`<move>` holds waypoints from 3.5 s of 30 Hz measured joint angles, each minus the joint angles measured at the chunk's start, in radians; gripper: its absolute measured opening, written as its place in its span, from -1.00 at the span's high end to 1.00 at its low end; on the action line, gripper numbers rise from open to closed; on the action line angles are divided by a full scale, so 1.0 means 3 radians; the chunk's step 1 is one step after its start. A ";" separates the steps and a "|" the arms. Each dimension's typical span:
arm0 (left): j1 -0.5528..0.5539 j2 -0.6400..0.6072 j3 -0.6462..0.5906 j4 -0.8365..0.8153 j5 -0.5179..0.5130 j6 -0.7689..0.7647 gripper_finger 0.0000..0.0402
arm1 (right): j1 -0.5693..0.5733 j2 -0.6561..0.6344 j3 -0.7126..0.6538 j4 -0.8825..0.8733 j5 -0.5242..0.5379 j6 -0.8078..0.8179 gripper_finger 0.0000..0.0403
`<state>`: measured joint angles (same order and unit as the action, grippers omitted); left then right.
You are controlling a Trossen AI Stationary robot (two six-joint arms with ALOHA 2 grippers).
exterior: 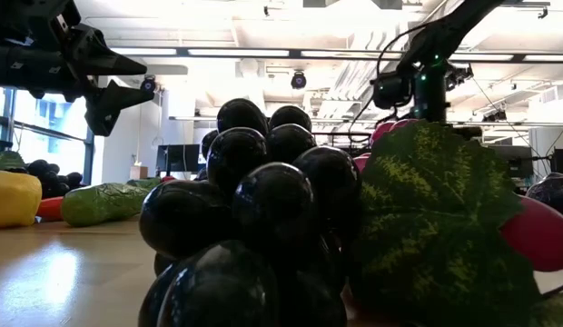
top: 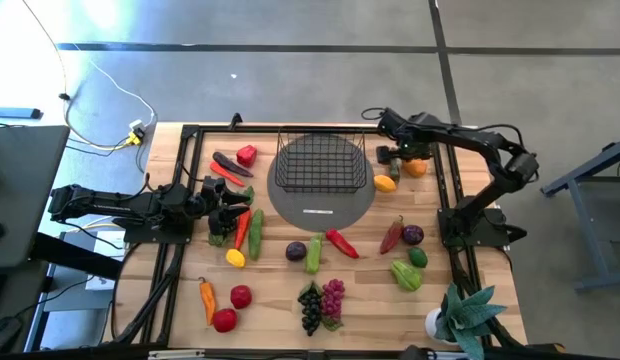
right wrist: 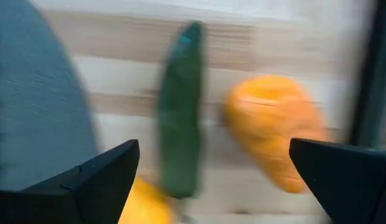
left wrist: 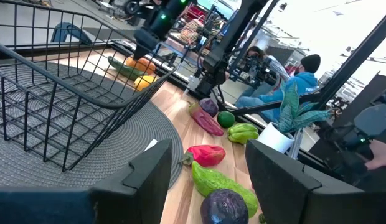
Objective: Build produce basket
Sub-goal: Put the yellow mango into the black wire basket
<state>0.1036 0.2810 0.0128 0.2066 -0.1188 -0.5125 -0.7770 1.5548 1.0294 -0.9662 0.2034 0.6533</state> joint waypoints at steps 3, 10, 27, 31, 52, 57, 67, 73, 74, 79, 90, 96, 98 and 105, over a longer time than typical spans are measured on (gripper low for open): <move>0.0000 0.0001 -0.0001 -0.0001 0.0000 0.0000 0.03 | -0.0063 -0.0002 0.0000 -0.0142 0.0070 -0.0305 -0.98; 0.0001 0.0001 0.0000 0.0000 0.0000 0.0000 0.03 | -0.0212 0.0009 0.0000 -0.0131 0.0098 -0.0636 -0.98; 0.0001 0.0001 -0.0001 -0.0002 0.0000 0.0000 0.03 | -0.0273 0.0408 0.0000 -0.0344 0.0194 -0.0522 -0.98; 0.0000 0.0001 -0.0001 -0.0001 0.0000 0.0000 0.03 | -0.0266 0.0534 0.0000 -0.0352 0.0185 -0.0477 -0.98; 0.0001 0.0001 0.0000 -0.0002 0.0000 0.0001 0.03 | -0.0266 0.0635 0.0001 -0.0391 0.0194 -0.0453 0.07; 0.0001 0.0000 -0.0001 -0.0002 0.0000 0.0001 0.03 | -0.0220 0.0633 0.0001 -0.0423 0.0259 -0.0443 0.10; 0.0001 0.0001 -0.0001 -0.0004 -0.0001 0.0001 0.03 | 0.0065 0.0206 0.0001 -0.0522 0.0388 -0.0183 0.07; 0.0001 0.0001 -0.0001 -0.0004 -0.0001 0.0001 0.03 | 0.0229 -0.0298 0.0009 -0.0521 0.0397 0.0073 0.07; 0.0000 0.0001 -0.0001 -0.0004 -0.0001 0.0001 0.03 | 0.0254 -0.0385 0.0020 -0.0511 0.0397 0.0103 0.07; 0.0000 0.0001 -0.0001 -0.0006 -0.0008 0.0001 0.03 | 0.0414 -0.0802 0.0156 -0.0346 0.0419 0.0250 0.07; 0.0001 0.0001 -0.0001 -0.0010 -0.0082 0.0002 0.03 | 0.0859 -0.1131 0.0408 0.0779 0.0415 0.0268 0.07; 0.0000 0.0000 -0.0001 -0.0010 -0.0080 0.0002 0.03 | 0.1185 -0.1131 0.0400 0.1358 0.0356 0.0241 0.07; 0.0001 0.0001 0.0000 -0.0011 -0.0080 0.0002 0.03 | 0.1288 -0.1131 0.0398 0.1432 0.0359 0.0241 0.07; 0.0001 0.0001 -0.0001 -0.0011 -0.0079 0.0002 0.03 | 0.1580 -0.1093 0.0398 0.1484 0.0406 0.0242 0.07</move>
<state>0.1040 0.2813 0.0124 0.2031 -0.1425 -0.5118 -0.3029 1.2269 1.1488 -0.5210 0.3252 0.7260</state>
